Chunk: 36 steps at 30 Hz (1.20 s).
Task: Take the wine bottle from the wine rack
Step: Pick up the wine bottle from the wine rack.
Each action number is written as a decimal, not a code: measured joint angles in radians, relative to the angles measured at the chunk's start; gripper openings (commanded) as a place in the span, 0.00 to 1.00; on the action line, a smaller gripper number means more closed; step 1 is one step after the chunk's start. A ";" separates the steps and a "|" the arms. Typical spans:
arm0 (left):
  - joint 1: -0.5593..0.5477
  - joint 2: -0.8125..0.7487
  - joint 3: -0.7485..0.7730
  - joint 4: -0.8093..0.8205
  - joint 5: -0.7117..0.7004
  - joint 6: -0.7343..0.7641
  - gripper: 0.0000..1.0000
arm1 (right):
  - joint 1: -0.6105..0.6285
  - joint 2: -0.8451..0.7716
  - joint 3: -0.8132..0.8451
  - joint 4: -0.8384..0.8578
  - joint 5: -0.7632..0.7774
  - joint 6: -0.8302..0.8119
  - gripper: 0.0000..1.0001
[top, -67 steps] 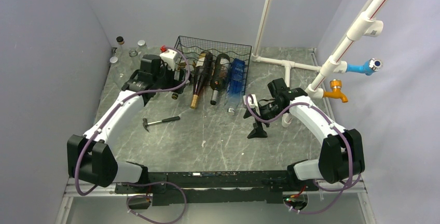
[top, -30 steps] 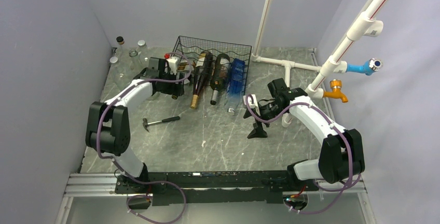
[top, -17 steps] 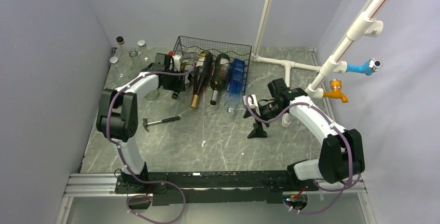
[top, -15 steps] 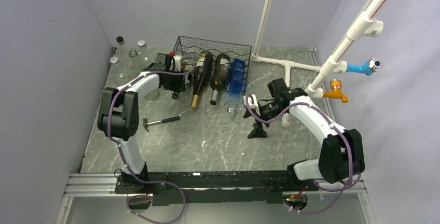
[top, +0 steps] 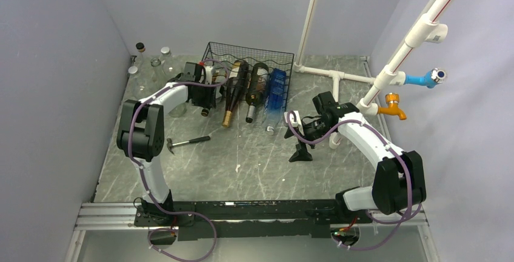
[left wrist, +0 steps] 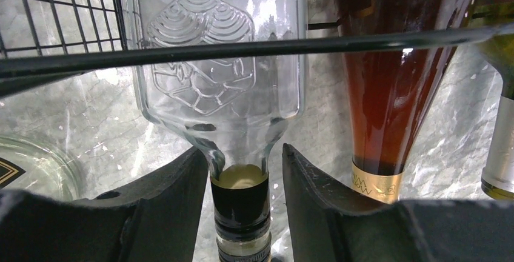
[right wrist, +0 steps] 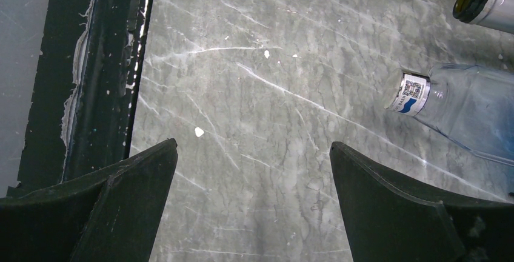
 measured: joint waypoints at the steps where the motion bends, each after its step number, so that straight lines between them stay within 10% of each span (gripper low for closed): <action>1: 0.000 0.003 0.004 -0.005 -0.001 0.000 0.53 | 0.000 0.000 0.000 0.000 0.000 0.000 1.00; 7: 0.000 0.023 0.011 -0.021 -0.002 0.000 0.48 | 0.000 0.000 0.000 0.000 0.000 0.000 1.00; 15: -0.002 0.030 0.012 -0.036 -0.017 -0.011 0.01 | 0.000 0.000 0.000 0.000 0.000 -0.003 1.00; 36: -0.048 -0.196 -0.159 -0.109 -0.102 -0.077 0.00 | 0.000 -0.013 0.000 -0.005 0.000 -0.018 1.00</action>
